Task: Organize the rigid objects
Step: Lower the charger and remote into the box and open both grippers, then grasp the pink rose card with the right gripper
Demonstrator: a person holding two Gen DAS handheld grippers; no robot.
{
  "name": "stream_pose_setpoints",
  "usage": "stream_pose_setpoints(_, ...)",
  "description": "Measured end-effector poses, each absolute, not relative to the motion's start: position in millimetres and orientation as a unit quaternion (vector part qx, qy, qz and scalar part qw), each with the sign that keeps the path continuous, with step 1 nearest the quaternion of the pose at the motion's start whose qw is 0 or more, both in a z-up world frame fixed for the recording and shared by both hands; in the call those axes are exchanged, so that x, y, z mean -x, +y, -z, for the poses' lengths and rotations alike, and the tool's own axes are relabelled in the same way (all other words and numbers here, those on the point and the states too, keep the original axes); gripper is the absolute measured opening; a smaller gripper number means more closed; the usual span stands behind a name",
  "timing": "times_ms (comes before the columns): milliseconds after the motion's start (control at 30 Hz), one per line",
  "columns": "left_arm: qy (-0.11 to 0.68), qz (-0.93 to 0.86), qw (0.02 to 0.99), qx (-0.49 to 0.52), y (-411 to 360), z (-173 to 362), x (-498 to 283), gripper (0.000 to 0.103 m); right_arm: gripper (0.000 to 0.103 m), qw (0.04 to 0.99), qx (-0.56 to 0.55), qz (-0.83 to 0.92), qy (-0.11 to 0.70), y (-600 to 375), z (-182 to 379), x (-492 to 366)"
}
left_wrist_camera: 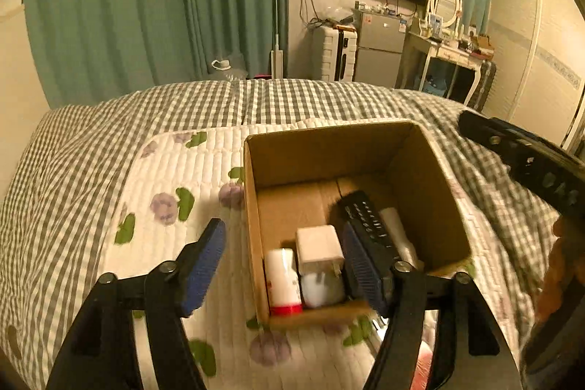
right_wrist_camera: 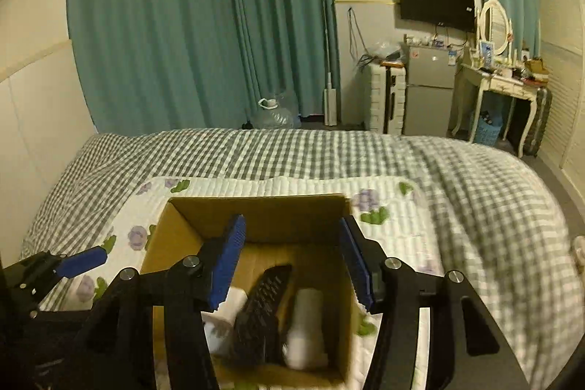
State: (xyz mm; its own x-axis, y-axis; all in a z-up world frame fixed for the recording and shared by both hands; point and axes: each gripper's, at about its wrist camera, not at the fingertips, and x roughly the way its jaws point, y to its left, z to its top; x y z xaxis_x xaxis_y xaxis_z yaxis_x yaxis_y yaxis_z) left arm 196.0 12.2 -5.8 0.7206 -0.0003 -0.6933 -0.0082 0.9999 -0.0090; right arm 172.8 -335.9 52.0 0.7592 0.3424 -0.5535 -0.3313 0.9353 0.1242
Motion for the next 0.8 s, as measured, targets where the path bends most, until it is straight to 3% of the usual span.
stream_pose_setpoints(133,0.369,-0.001,0.929,0.017,13.9,-11.0,-163.1,0.082,0.063,0.941,0.005,-0.164,0.297,-354.5,-80.5,-139.8)
stream_pose_setpoints(200,0.373,-0.002,0.928,0.014,13.1,-16.0,-146.6,0.091,0.069,0.94,0.006,-0.161,0.301,-365.1,-90.1,-119.4)
stream_pose_setpoints(333,0.376,-0.008,0.927,0.008,8.7,-17.3,-115.7,0.092,0.083,0.937,0.008,-0.148,0.315,-380.1,-92.5,-75.4)
stream_pose_setpoints(800,0.405,-0.029,0.914,0.002,11.3,69.9,-72.0,0.092,0.084,0.896,0.029,-0.14,0.42,-368.0,32.3,-13.3)
